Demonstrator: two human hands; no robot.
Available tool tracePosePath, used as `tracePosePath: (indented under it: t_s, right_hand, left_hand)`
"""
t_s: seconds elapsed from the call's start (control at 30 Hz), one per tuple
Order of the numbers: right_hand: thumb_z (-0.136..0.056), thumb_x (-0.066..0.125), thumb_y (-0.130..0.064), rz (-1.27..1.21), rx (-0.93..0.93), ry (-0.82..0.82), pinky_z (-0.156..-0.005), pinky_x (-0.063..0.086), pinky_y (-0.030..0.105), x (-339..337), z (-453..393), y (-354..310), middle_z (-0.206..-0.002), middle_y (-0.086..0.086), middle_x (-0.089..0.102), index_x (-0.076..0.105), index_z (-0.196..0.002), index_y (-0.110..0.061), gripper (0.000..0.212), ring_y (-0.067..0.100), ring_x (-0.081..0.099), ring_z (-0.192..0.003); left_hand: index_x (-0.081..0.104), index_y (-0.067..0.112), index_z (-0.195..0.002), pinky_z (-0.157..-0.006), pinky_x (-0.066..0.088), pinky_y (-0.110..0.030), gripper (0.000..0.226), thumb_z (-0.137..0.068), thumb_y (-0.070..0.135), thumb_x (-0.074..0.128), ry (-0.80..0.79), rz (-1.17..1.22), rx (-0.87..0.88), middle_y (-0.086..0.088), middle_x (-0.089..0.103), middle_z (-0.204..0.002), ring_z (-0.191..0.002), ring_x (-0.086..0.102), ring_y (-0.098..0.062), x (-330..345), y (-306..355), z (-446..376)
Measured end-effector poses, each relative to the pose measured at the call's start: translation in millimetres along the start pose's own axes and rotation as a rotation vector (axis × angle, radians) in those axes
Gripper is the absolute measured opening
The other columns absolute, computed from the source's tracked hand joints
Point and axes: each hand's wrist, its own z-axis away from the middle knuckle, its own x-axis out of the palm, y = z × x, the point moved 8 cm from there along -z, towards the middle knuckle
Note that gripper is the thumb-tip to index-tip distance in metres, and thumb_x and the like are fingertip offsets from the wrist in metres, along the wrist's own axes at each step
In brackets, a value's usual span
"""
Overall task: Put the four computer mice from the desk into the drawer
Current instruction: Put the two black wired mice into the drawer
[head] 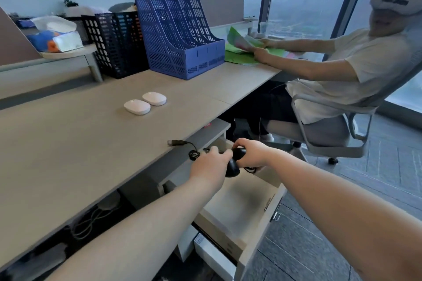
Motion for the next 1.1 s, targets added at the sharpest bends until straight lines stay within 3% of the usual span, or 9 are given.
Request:
tracePosePath:
  t_s: [0.2,0.4,0.73,0.87,1.1]
  right_hand:
    - [-0.075,0.067,-0.024,-0.032,0.084,-0.052,-0.066,0.063,0.040,21,-13,30,-0.111,0.003,0.048,0.049,-0.124,-0.028,0.052,0.024,0.057,-0.090]
    - [-0.073,0.066,-0.021,-0.047,0.092,-0.069,-0.063,0.063,0.042,41,-36,47,-0.117,0.007,0.050,0.049,-0.125,-0.027,0.054,0.030,0.061,-0.098]
    - [-0.073,0.070,-0.026,0.080,-0.017,-0.037,-0.076,0.049,0.032,88,-91,46,-0.120,0.013,0.057,0.045,-0.130,-0.024,0.063,0.023,0.051,-0.095]
    - [-0.074,0.069,-0.028,0.162,-0.049,-0.020,-0.090,0.052,0.040,105,-99,48,-0.124,0.016,0.046,0.038,-0.137,-0.027,0.070,0.034,0.055,-0.106]
    - [-0.082,0.061,-0.023,0.188,-0.037,0.086,-0.087,0.052,0.043,100,-105,60,-0.119,0.015,0.041,0.037,-0.137,-0.031,0.061,0.040,0.055,-0.104]
  left_hand:
    - [0.038,0.018,-0.132,-0.069,0.036,-0.037,0.047,-0.090,0.001,0.046,-0.079,0.011,-0.031,-0.018,0.047,-0.117,-0.103,0.051,-0.039,44,6,-7]
    - [0.026,0.021,-0.145,-0.081,0.048,-0.041,0.061,-0.091,-0.001,0.043,-0.166,-0.068,-0.080,-0.019,0.044,-0.124,-0.116,0.045,-0.045,84,-20,-19]
    - [0.027,0.017,-0.143,-0.067,0.045,-0.035,0.062,-0.088,0.003,0.052,-0.287,-0.113,-0.163,-0.021,0.043,-0.127,-0.103,0.053,-0.039,134,-60,-41]
    - [0.027,0.015,-0.143,-0.082,0.051,-0.039,0.061,-0.088,0.005,0.054,-0.330,-0.070,-0.205,-0.024,0.032,-0.139,-0.122,0.039,-0.045,151,-65,-45]
    - [0.027,0.012,-0.144,-0.094,0.048,-0.045,0.054,-0.093,0.002,0.044,-0.290,-0.076,-0.074,-0.027,0.035,-0.140,-0.140,0.017,-0.048,150,-35,-50]
